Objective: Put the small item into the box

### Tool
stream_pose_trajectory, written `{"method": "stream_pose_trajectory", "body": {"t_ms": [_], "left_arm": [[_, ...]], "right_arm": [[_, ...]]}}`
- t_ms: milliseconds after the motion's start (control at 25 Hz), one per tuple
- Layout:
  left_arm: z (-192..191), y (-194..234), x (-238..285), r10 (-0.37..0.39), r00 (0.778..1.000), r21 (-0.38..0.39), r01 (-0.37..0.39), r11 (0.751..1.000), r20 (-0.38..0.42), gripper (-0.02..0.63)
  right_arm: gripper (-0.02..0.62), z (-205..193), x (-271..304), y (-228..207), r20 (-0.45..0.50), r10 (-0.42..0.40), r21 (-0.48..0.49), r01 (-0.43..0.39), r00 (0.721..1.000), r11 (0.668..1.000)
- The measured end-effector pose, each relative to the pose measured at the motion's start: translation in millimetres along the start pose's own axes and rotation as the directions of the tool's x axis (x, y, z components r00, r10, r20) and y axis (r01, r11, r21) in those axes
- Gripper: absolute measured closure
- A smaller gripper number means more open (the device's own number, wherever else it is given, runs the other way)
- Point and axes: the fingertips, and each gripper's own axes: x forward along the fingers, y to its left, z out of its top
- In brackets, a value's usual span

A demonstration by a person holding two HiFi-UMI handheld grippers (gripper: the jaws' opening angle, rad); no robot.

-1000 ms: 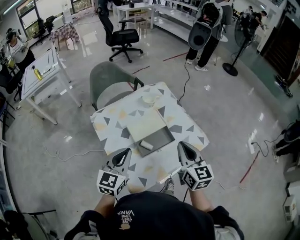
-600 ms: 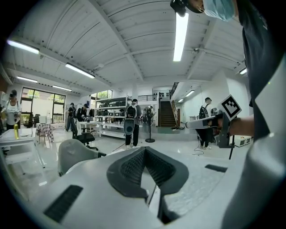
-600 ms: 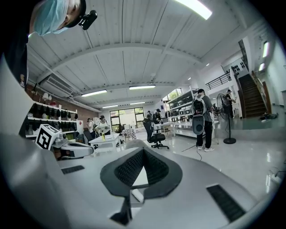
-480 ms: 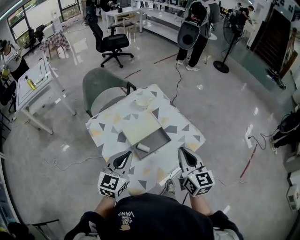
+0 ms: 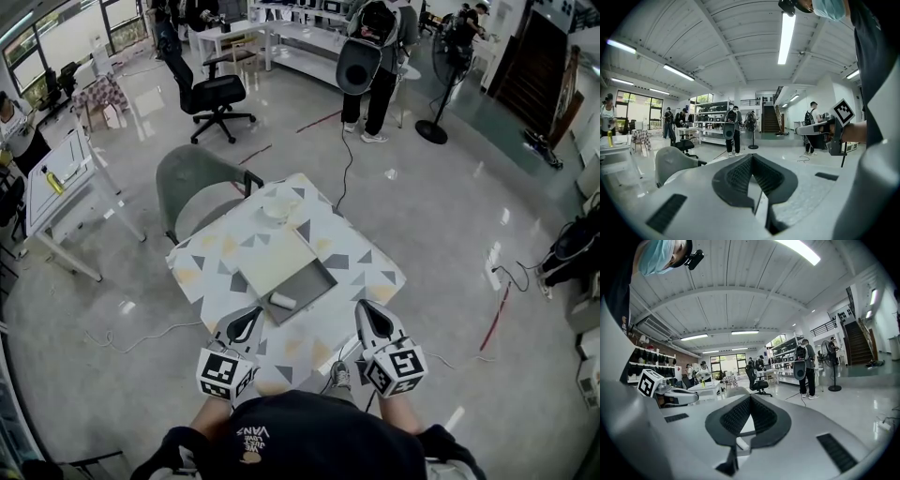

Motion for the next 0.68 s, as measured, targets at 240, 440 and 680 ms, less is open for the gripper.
{"method": "stream_pose_trajectory", "body": {"t_ms": [240, 440, 680], "left_arm": [[-1, -2, 4, 0.000, 1.000, -0.003, 0.000, 1.000, -0.002, 0.600], [0, -5, 7, 0.006, 1.000, -0.008, -0.006, 1.000, -0.004, 0.600], [0, -8, 13, 0.020, 1.000, -0.003, -0.020, 1.000, -0.012, 0.600]], "right_arm": [[0.595, 0, 0, -4, -0.002, -0.004, -0.003, 0.004, 1.000, 1.000], [0.595, 1, 0, -8, -0.010, -0.001, -0.007, 0.001, 1.000, 1.000], [0.595, 2, 1, -15, -0.014, 0.006, -0.011, -0.006, 1.000, 1.000]]}}
